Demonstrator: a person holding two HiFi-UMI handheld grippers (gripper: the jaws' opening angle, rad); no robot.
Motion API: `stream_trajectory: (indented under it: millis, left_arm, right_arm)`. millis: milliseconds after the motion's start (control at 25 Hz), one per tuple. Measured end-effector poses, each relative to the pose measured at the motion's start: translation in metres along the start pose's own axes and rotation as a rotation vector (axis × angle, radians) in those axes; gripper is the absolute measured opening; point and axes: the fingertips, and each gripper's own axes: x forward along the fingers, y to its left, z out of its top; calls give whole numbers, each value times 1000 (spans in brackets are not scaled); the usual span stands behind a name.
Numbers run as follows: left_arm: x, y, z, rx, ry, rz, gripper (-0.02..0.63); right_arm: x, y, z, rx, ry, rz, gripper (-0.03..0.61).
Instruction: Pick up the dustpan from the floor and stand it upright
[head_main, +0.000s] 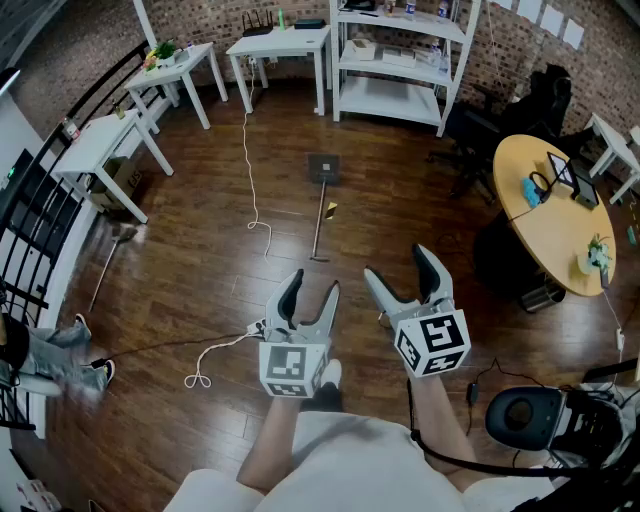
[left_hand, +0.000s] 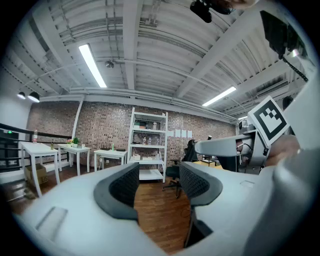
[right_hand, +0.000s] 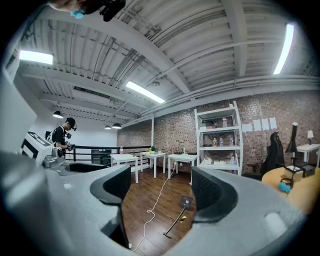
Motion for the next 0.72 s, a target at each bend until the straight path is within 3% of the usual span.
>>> stream_trajectory:
  millis: [240, 480, 720]
  left_arm:
    - [70, 74, 21, -32, -24, -3, 261]
    - [135, 101, 7, -40, 31, 1, 260]
    - [221, 133, -24, -59, 90, 39, 259]
  right_arm:
    - [93, -9, 17, 1, -30, -21, 367]
    - [163, -19, 21, -4, -54, 61, 367]
    - [246, -84, -5, 43, -16, 72, 362]
